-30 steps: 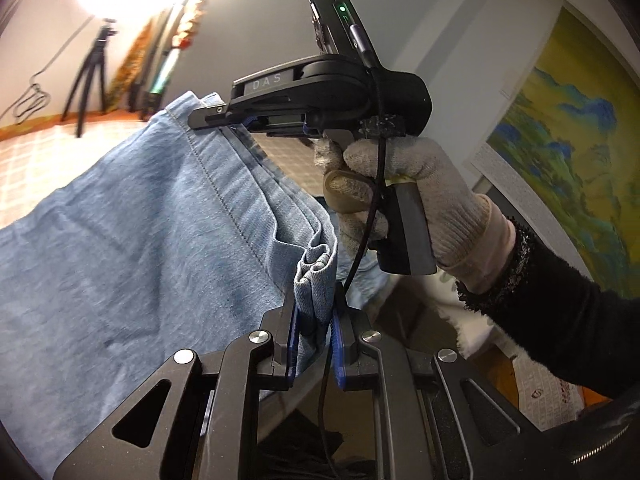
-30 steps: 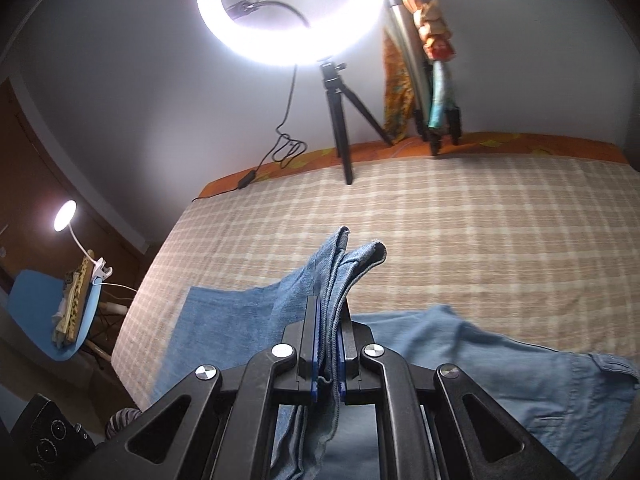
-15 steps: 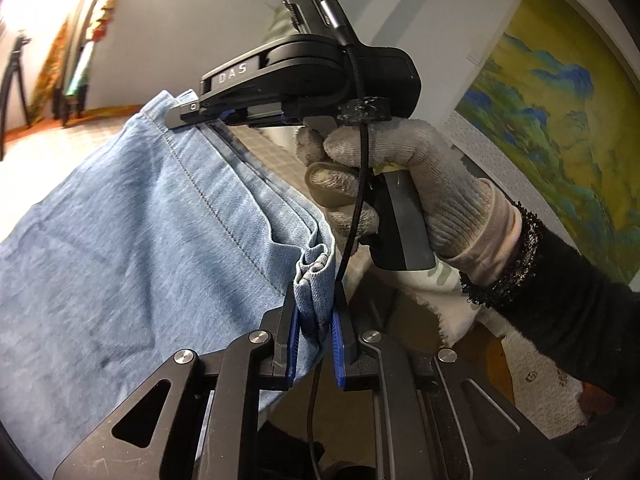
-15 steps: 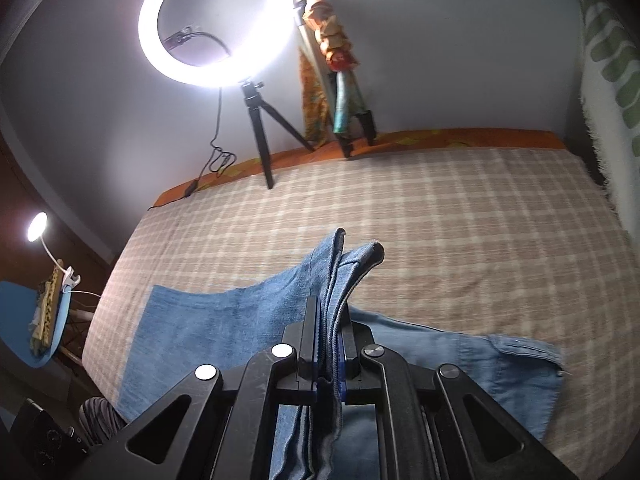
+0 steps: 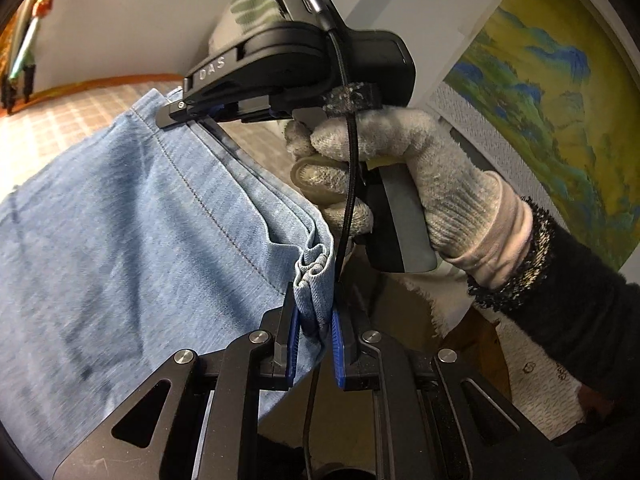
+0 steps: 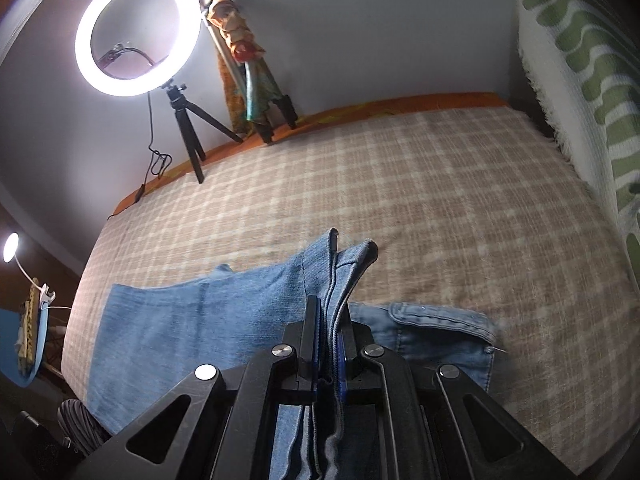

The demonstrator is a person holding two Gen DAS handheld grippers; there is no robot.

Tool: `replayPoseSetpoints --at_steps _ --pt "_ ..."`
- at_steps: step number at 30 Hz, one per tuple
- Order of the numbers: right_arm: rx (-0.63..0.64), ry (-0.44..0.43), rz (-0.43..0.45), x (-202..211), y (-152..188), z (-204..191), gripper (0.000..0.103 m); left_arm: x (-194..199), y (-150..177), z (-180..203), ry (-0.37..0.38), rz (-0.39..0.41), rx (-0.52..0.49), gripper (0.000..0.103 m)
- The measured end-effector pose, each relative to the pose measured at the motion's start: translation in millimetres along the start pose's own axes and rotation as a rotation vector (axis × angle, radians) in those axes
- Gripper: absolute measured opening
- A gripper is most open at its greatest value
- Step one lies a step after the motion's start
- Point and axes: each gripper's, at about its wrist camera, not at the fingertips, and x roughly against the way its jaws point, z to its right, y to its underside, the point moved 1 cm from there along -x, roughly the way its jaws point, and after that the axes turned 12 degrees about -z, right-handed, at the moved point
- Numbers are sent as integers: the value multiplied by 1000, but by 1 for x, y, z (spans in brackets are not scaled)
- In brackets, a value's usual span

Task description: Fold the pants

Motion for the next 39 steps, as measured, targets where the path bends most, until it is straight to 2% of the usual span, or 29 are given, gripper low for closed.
replayPoseSetpoints --at_steps 7,15,18,20,22,29,31,36,39 --pt "-17 19 -57 -28 7 24 4 -20 2 -6 -19 -60 6 12" --pt "-18 47 -90 -44 11 27 5 -28 3 0 -39 -97 4 13" --pt "-4 90 -97 -44 10 23 11 -31 0 8 -61 -125 -2 15" --pt "-6 136 -96 -41 8 22 24 -27 2 10 -86 -132 -2 28" --pt "1 165 -82 -35 7 20 30 -21 5 12 -87 -124 6 28" --pt "-8 150 23 5 7 9 43 34 19 15 -112 -42 28 28" --pt "5 136 57 15 7 -1 43 54 25 14 -141 -9 28 28" --pt "62 38 109 30 7 -41 44 110 49 -2 -215 83 90 28" --pt "120 -42 122 26 8 -73 45 143 72 -19 -296 139 162 28"
